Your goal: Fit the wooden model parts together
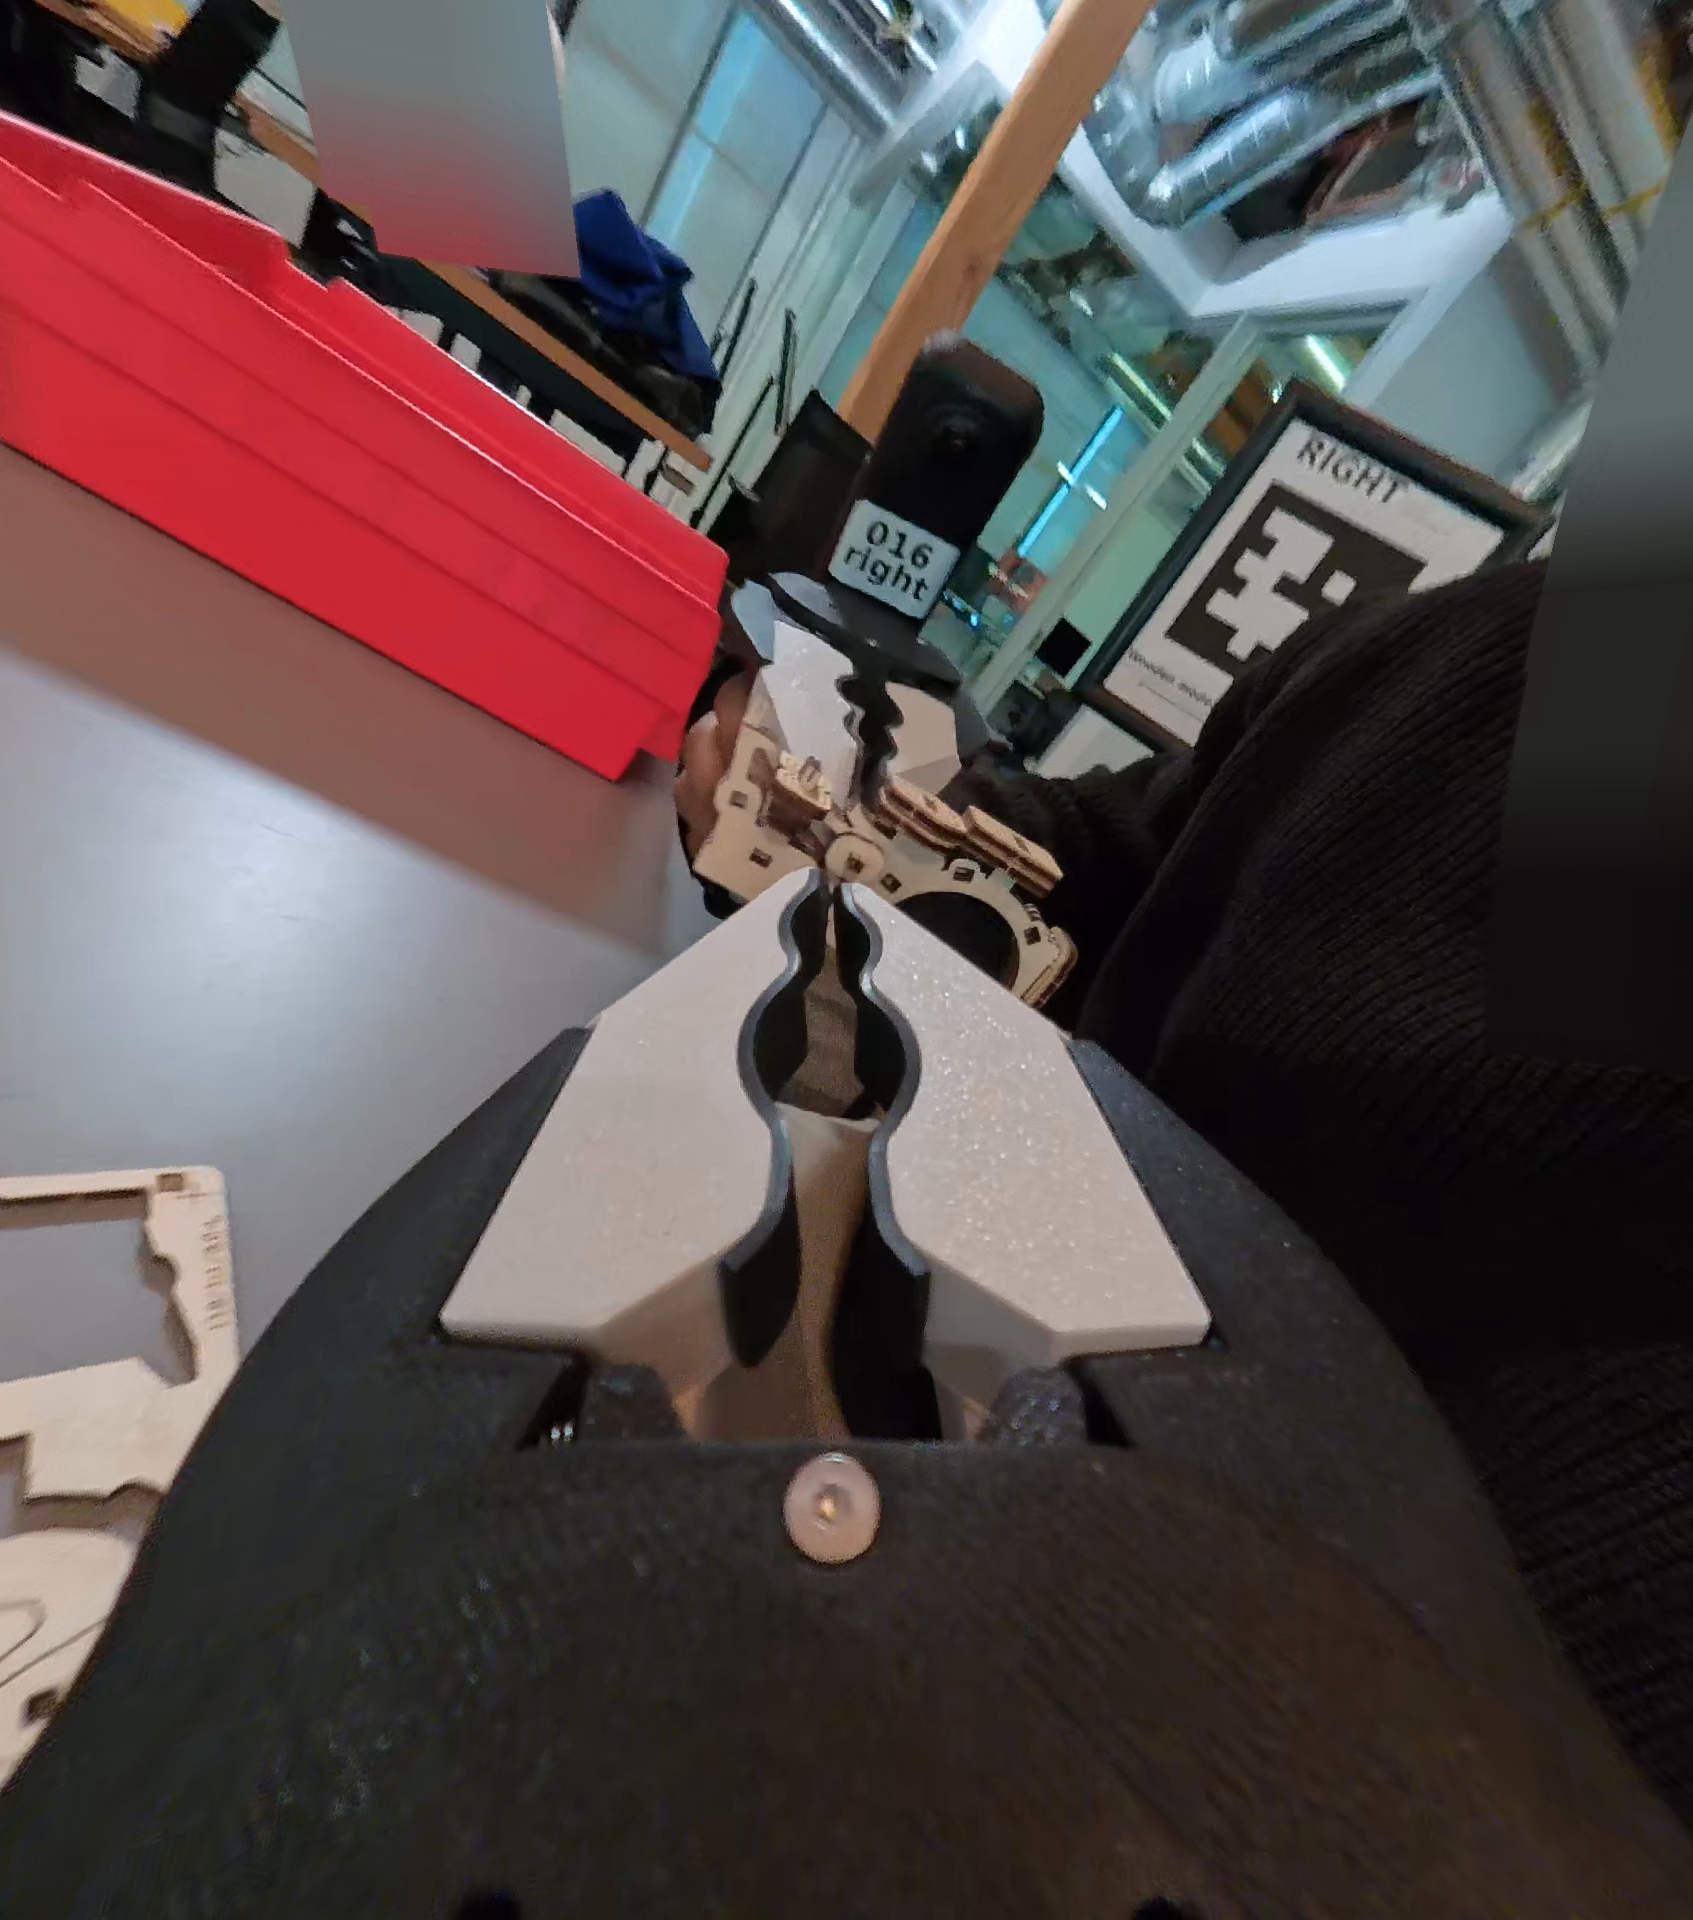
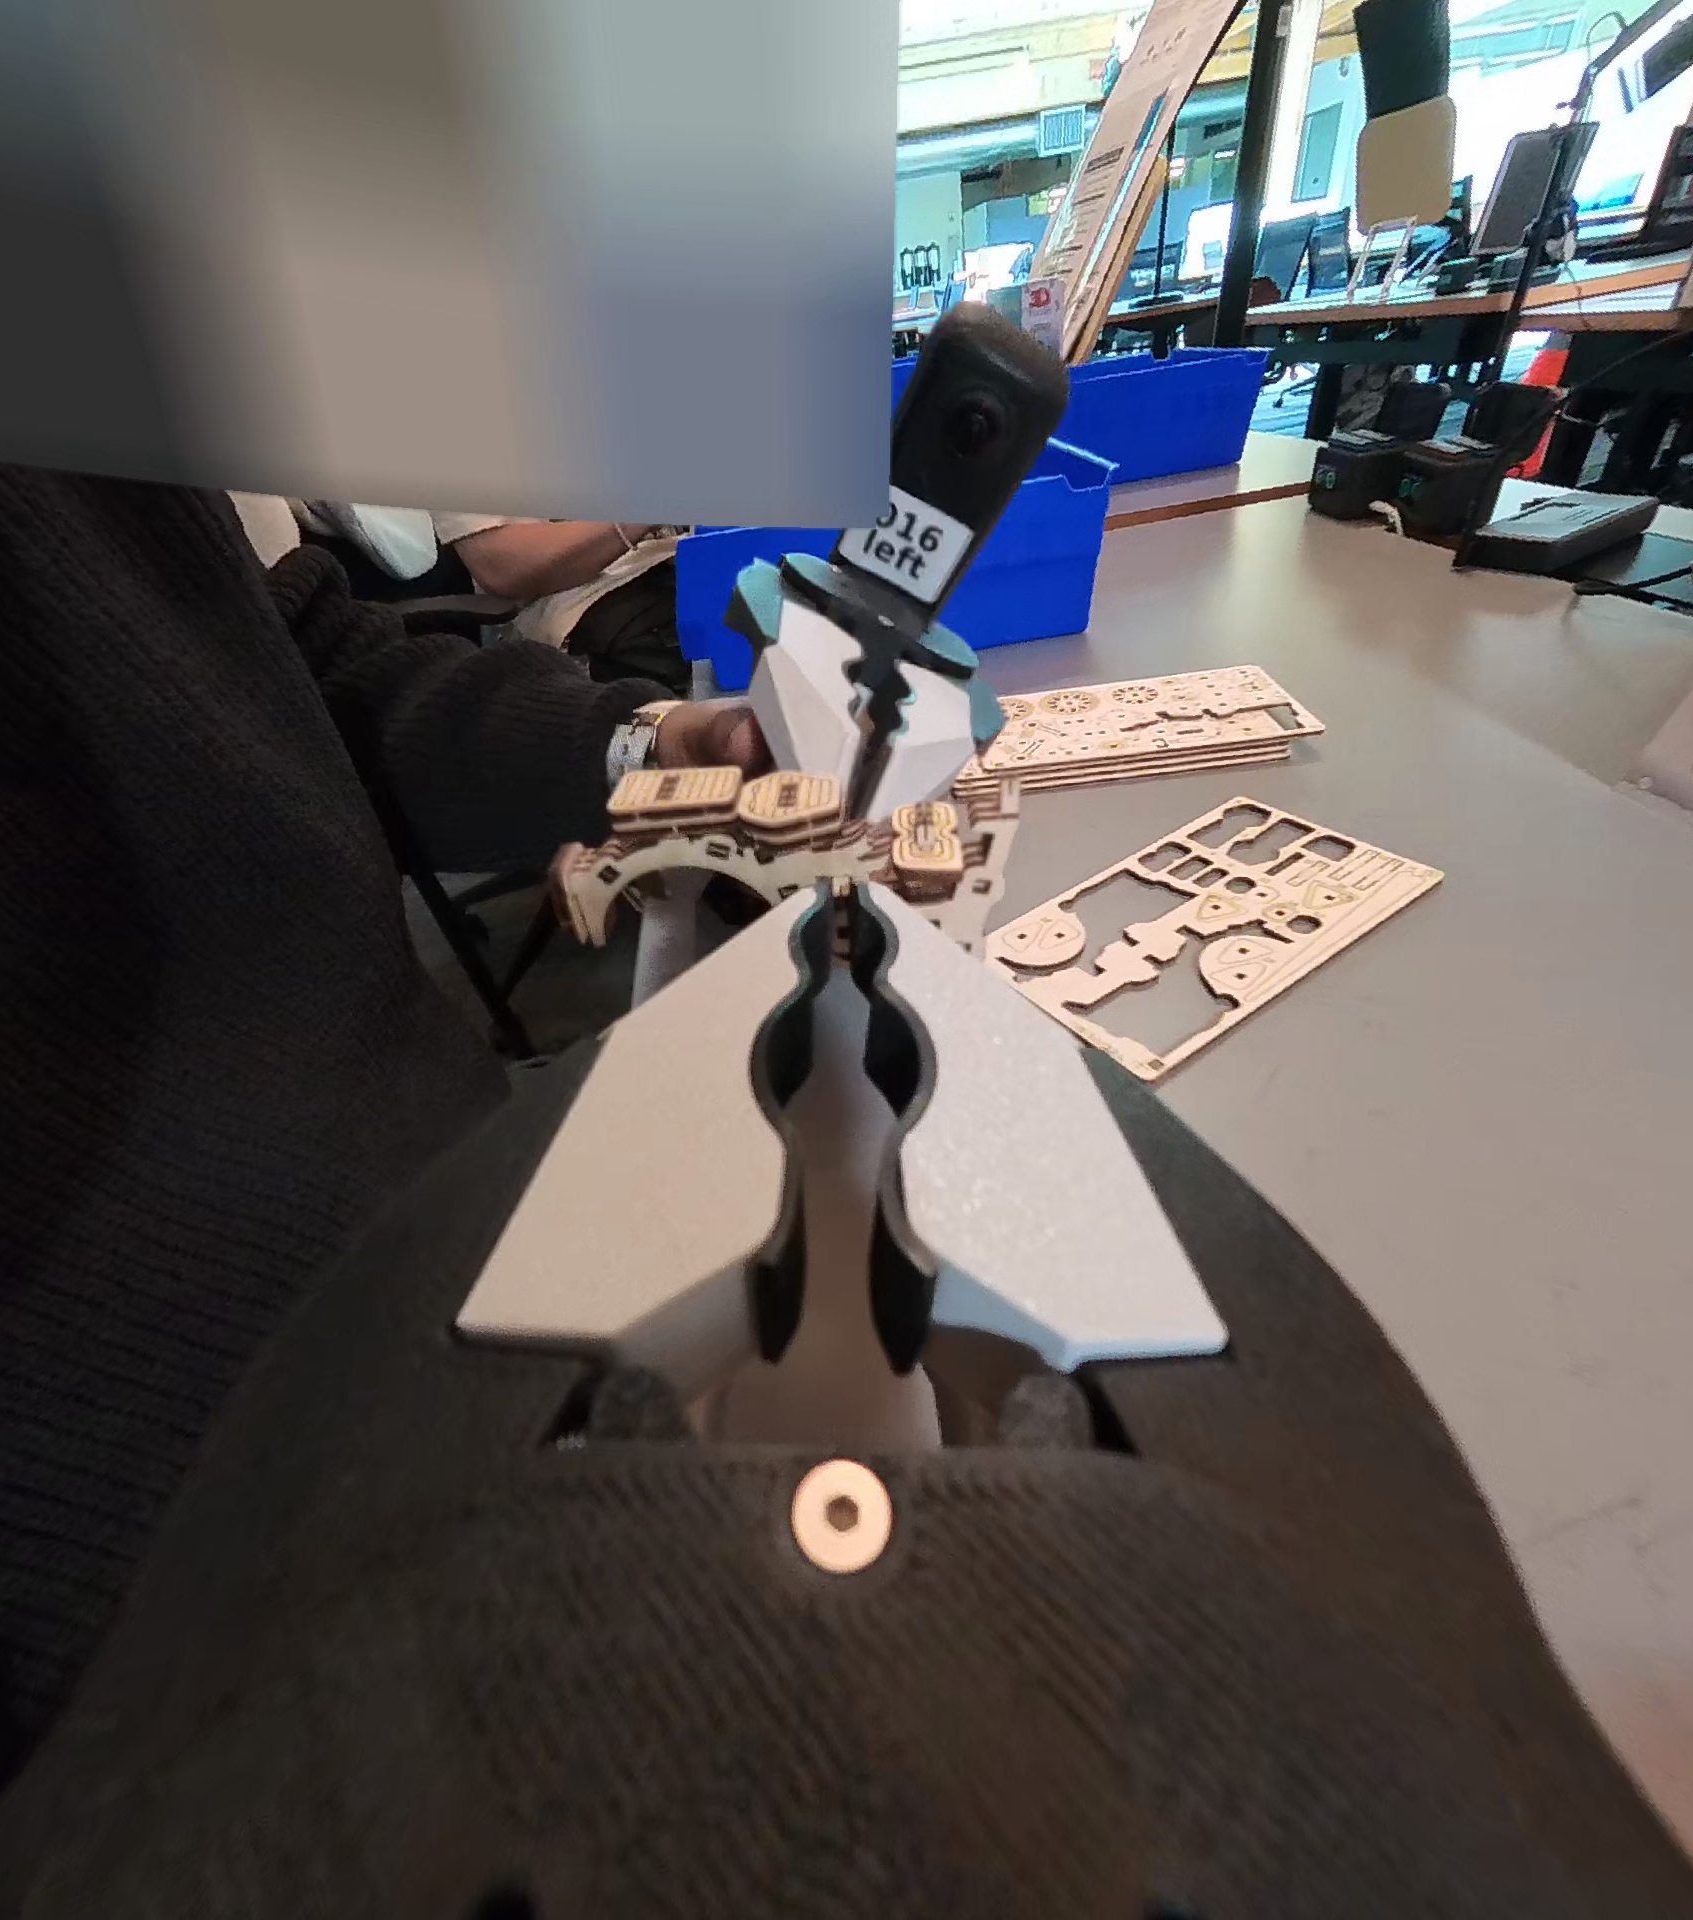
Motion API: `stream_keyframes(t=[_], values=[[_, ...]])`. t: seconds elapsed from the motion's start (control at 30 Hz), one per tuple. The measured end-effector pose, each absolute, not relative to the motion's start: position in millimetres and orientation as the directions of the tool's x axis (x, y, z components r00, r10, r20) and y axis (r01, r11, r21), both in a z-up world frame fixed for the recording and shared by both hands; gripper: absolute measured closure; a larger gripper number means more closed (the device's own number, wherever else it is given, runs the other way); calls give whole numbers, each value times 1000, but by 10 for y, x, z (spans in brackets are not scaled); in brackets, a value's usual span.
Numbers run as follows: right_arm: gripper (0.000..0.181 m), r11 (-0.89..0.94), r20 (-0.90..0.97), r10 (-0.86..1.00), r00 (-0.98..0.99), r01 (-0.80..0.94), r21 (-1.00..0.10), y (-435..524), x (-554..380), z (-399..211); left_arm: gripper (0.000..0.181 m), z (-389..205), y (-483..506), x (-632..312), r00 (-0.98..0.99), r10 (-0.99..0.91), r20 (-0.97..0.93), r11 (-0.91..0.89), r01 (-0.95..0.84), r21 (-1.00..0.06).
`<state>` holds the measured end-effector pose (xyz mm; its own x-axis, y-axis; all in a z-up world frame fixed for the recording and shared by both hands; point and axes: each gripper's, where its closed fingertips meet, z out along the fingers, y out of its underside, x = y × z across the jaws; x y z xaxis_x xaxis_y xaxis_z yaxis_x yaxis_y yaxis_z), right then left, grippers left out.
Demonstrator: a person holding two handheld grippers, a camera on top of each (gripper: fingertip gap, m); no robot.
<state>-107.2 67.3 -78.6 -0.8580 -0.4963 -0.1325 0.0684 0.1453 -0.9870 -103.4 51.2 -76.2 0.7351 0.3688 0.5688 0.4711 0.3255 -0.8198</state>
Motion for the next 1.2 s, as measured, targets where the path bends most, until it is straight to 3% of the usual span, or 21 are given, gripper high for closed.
stream_keyframes(t=[0.13, 0.4, 0.6, 0.83, 1.2], values=[[179, 142, -146, -481, -865, 87, -986, 688, -1145, -767, 181, -684, 106, -1133, 665, 424, 615, 436, 445, -782], [179, 160, -177, -479, -860, 113, -981, 668, -1162, -818, 180, -728, -995, -1018, 360, 809, 465, 342, 355, -870], [179, 162, -194, -471, -861, 132, -978, 651, -1201, -835, 175, -1176, -1400, -919, 111, 901, 420, 318, 489, -812], [179, 173, -206, -482, -852, 138, -975, 618, -1166, -871, 165, -1702, -1166, -1131, 106, 965, 241, 110, 671, -734], [179, 160, -182, -490, -852, 117, -980, 635, -1109, -826, 165, -1897, -1144, -1207, 96, 979, 180, 54, 729, -683]])
